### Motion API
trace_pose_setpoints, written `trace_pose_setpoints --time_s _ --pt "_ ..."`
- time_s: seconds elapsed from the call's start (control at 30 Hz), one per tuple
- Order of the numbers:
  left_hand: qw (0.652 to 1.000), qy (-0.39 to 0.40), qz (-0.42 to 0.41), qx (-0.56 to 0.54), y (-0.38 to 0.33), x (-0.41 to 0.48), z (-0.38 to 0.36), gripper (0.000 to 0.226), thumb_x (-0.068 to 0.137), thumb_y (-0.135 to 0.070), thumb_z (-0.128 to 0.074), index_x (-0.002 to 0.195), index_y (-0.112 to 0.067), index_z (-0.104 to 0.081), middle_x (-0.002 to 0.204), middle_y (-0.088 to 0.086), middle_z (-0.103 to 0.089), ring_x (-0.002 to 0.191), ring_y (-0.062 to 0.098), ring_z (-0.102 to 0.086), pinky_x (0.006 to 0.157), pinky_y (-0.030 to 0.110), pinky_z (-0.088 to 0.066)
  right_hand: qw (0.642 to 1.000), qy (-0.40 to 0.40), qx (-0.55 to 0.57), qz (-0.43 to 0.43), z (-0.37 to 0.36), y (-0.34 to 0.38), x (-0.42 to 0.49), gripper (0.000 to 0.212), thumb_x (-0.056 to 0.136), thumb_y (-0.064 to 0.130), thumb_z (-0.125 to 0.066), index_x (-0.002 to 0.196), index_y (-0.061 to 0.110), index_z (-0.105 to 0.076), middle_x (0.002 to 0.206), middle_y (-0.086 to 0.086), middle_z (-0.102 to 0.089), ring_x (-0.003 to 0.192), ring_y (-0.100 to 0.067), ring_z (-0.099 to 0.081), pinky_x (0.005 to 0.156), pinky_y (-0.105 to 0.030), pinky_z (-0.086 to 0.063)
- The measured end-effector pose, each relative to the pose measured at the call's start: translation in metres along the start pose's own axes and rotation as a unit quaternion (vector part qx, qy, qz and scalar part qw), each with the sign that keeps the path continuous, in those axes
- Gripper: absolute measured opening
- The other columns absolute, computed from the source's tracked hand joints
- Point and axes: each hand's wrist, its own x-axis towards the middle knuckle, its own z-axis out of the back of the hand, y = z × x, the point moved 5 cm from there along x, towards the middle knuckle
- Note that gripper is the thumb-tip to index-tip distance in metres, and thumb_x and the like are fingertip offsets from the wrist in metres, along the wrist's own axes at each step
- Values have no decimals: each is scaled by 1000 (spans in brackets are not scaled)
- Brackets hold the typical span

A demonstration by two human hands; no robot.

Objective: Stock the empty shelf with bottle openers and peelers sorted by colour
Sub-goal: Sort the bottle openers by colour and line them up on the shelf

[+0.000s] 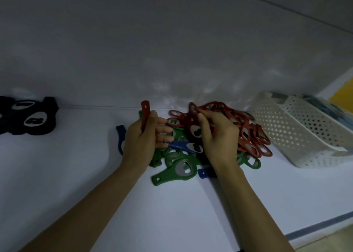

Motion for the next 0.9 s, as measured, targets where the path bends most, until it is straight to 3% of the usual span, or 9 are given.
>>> trace_pose_setpoints --time_s 0.17,0.23,0.3,0.37,0.43,0.53,0.6,0.77,0.9 --pt "1000 3 -7 16 -3 1 3 39 80 -60 -48 89 -27 -68 82 -6 -73 79 9 -69 67 22 -55 955 167 232 73 -34 38 -16 18 83 -2 -67 100 0 -73 106 -11 -71 102 -16 -66 91 -31 -52" --pt "1000 10 -6 1 -4 3 4 13 82 -45 -60 82 -34 -68 78 -13 -72 80 4 -68 67 18 -54 943 201 258 61 -40 40 -16 18 81 -7 -66 97 -2 -73 106 -12 -70 101 -18 -66 90 -33 -53" --pt "1000 15 -4 6 -3 3 3 12 87 -29 -63 80 -38 -64 73 -22 -69 73 -6 -66 60 9 -49 944 194 262 45 -36 39 -14 20 80 -8 -63 94 1 -73 102 -7 -71 96 -13 -66 87 -27 -53" --pt "999 10 -15 37 -1 2 3 15 91 -20 -60 98 -33 -62 78 -21 -69 75 -7 -65 58 7 -48 969 145 196 34 -27 33 -10 19 83 1 -60 95 7 -74 97 0 -71 92 -6 -65 84 -21 -50" --pt "999 -1 -31 39 -2 1 4 22 92 -12 -58 104 -31 -61 75 -20 -70 71 -5 -66 56 9 -49 992 115 48 7 -19 17 -6 20 86 17 -58 101 16 -72 98 4 -71 93 -7 -61 87 -28 -48" --pt "999 -9 -41 -4 -7 0 4 20 93 -7 -54 101 -23 -61 77 -11 -71 69 3 -68 57 15 -52 962 213 -160 -63 -18 -14 -8 30 87 37 -61 114 25 -65 109 5 -65 104 -19 -54 89 -35 -36" --pt "998 10 -34 -45 -10 1 2 17 94 -6 -52 106 -16 -57 90 2 -71 81 14 -70 61 24 -56 947 247 -192 -71 -21 -22 -11 29 87 39 -62 112 26 -65 109 4 -65 104 -22 -51 86 -34 -32" --pt "990 87 48 -102 -10 -7 -10 14 92 -8 -54 100 -17 -61 82 -1 -74 78 14 -71 58 26 -56 976 140 -166 -23 -14 -9 -4 20 93 23 -55 90 17 -73 75 -3 -69 72 -24 -59 80 -38 -44" --pt "973 99 140 -154 0 -9 -15 15 92 -23 -53 98 -13 -63 87 5 -74 79 17 -71 63 29 -59 998 -39 -46 -34 7 7 -3 17 93 19 -59 97 12 -74 67 -2 -70 54 -14 -59 57 -26 -44"
